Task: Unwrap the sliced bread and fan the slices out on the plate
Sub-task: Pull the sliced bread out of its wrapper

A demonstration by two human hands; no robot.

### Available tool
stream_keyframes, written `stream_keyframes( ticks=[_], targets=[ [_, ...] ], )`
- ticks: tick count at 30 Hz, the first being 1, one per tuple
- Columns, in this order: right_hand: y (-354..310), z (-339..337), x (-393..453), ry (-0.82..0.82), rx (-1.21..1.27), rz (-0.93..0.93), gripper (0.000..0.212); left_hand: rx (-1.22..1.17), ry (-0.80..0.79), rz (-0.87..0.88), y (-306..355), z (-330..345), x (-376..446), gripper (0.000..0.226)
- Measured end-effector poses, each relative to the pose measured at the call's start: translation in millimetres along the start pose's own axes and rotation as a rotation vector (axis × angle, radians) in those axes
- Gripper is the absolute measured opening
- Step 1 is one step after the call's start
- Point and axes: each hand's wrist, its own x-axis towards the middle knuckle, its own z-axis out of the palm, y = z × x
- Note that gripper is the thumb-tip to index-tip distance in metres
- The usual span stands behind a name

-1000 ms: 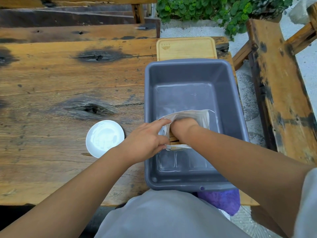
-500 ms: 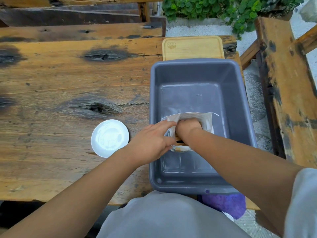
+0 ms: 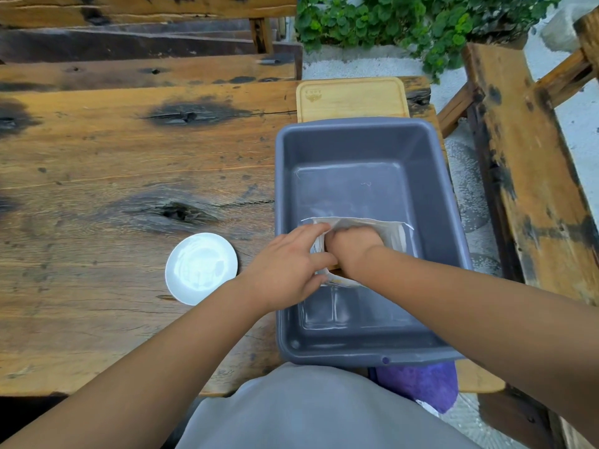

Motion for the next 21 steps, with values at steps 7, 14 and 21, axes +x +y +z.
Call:
stream_keyframes(
  ticks=[7, 14, 21],
  targets=[
    [16.2, -4.0, -23.2, 0.047, -0.004, 0.017, 0.022, 0.128, 0.028, 0.062, 5.9, -5.2, -1.6, 0.022],
    [9.0, 11.4, -25.5, 0.056, 0.074, 0.033, 0.019, 0.292, -0.084, 0.148, 17.1, 3.5, 7.8, 0.020],
    [5.5, 13.6, -28.5, 0.172, -0.019, -0.009, 0.023, 0.225, -0.105, 0.053, 11.3, 2.0, 15.6, 0.027]
  ],
)
